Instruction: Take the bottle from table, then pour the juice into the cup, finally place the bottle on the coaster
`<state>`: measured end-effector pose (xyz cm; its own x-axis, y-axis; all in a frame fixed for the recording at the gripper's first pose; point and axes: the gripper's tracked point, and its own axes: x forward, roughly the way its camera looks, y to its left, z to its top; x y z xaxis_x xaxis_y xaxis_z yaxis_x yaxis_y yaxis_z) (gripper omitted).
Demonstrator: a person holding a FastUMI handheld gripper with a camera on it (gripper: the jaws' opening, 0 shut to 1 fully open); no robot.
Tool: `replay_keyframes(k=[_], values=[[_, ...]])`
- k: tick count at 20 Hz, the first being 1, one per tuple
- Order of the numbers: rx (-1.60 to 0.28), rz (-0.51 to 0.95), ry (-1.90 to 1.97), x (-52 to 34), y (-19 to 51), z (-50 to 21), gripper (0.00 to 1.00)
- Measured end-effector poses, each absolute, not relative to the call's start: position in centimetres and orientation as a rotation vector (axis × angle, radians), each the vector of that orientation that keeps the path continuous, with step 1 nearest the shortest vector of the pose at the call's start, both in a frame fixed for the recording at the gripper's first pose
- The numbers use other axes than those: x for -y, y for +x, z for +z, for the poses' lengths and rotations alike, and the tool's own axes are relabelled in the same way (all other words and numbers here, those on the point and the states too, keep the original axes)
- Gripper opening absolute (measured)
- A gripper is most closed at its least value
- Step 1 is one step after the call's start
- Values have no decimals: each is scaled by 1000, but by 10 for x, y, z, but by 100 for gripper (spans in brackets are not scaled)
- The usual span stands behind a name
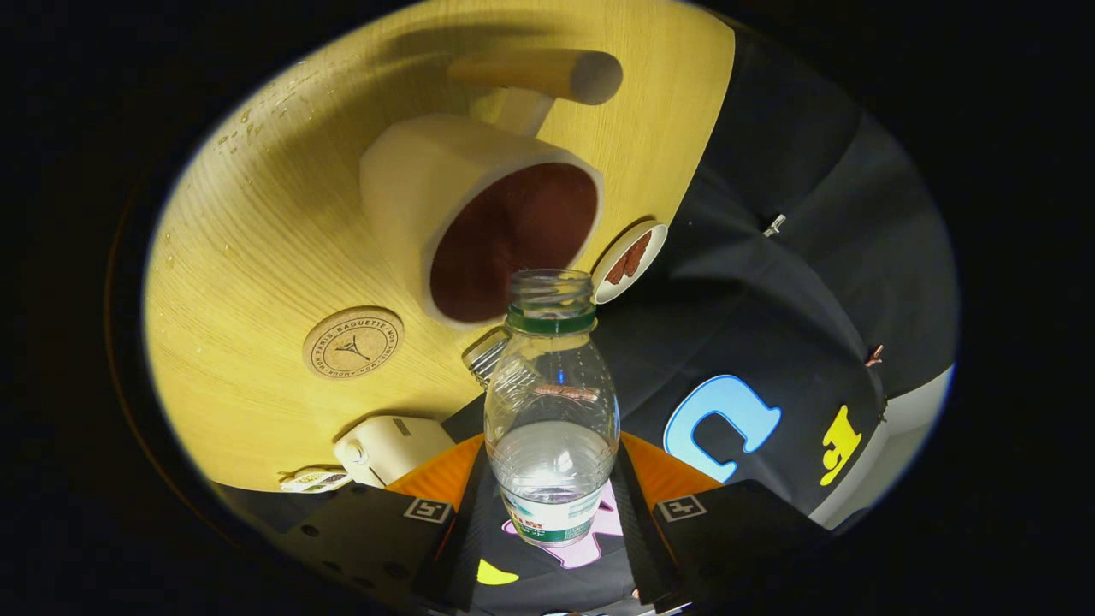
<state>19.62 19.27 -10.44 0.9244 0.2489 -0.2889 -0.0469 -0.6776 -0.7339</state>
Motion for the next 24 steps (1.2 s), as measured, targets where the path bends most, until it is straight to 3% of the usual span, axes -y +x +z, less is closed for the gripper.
replay_keyframes(k=[12, 24], values=[[51, 443, -2077, -183, 188, -99, 72], [-238, 346, -1290, -158, 193, -65, 72]])
